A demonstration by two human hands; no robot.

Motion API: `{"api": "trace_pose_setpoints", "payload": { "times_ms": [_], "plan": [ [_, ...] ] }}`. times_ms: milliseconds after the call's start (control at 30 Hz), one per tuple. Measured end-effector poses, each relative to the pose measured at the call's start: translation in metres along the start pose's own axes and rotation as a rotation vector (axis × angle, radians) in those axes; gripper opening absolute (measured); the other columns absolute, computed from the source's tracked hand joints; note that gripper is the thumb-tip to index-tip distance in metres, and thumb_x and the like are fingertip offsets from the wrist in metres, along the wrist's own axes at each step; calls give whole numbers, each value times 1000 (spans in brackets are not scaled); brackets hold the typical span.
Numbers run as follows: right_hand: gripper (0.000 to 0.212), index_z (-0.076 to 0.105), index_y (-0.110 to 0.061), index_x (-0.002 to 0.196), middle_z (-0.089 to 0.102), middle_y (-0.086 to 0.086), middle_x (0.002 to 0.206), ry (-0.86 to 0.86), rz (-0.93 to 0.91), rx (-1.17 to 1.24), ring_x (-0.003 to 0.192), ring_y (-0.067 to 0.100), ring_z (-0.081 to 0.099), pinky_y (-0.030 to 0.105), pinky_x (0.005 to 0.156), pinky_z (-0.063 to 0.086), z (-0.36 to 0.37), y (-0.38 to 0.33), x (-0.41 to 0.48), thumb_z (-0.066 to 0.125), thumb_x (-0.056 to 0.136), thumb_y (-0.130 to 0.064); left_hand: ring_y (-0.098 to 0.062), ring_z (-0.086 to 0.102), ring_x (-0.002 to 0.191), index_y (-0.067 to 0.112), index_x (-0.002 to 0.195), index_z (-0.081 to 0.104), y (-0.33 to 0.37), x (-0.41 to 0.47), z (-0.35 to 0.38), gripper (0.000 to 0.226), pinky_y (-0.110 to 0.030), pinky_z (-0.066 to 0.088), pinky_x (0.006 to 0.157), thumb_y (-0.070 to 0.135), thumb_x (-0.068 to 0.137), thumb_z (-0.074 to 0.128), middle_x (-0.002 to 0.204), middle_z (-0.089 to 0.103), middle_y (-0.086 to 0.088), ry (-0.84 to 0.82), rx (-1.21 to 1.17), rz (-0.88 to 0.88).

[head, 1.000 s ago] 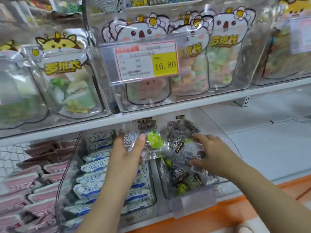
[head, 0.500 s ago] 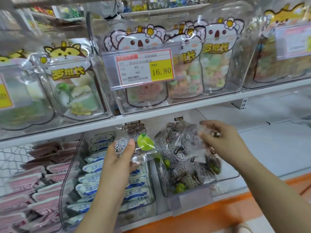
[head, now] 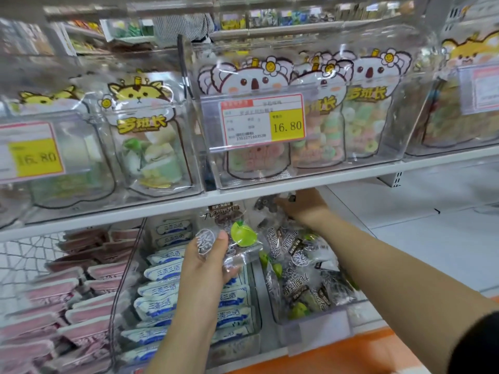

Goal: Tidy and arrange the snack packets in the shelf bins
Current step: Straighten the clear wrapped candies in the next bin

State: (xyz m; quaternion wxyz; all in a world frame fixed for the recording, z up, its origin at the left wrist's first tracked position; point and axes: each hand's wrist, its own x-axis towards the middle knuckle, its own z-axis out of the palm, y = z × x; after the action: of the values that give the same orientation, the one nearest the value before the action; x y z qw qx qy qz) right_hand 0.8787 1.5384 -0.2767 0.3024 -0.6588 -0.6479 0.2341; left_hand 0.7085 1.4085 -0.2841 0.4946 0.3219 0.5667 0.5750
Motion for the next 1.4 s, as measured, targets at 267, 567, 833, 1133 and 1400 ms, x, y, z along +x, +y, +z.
{"api": "trace_pose_setpoints", "payload": {
  "times_ms": [267, 567, 833, 1133, 1400],
  "plan": [
    [30, 61, -20, 117, 67, -11, 80, -336, -246, -69, 69, 8, 63, 18, 62, 47, -15, 17, -85, 63, 88, -24, -22, 62, 105, 26, 146, 26, 2, -9, -1, 68, -38, 50, 94, 35, 88, 61, 124, 50, 6, -19, -30, 27],
    [57, 43, -16, 133, 61, -2, 90, -530, -49, -205, 70, 11, 60, 24, 59, 50, 23, 12, -98, 62, 79, -11, -20, 62, 102, 27, 148, 21, 6, -15, -2, 73, -41, 47, 100, 36, 87, 61, 139, 47, -1, -40, -57, 2],
    [28, 55, -14, 101, 63, 3, 78, 234, -76, 302, 57, 17, 54, 17, 56, 43, -39, 34, -102, 54, 79, 4, -16, 65, 94, 28, 149, 19, 8, -8, 3, 77, -41, 46, 100, 38, 86, 63, 143, 43, -2, -50, -83, -2],
    [14, 69, -4, 99, 68, 17, 95, 425, -329, -334, 77, 33, 64, 29, 63, 43, -21, 52, -22, 63, 86, -5, -23, 58, 113, 26, 147, 24, 3, -12, 8, 70, -28, 52, 82, 35, 88, 61, 128, 43, 6, -79, -80, 21],
    [48, 42, -13, 141, 46, 10, 143, 25, -313, -487, 128, 26, 45, 29, 102, 35, -36, 41, -32, 52, 94, -16, -24, 58, 115, 29, 146, 24, -2, -8, 6, 72, -36, 51, 92, 38, 86, 63, 144, 42, 0, -102, -60, -7]
  ]
}}
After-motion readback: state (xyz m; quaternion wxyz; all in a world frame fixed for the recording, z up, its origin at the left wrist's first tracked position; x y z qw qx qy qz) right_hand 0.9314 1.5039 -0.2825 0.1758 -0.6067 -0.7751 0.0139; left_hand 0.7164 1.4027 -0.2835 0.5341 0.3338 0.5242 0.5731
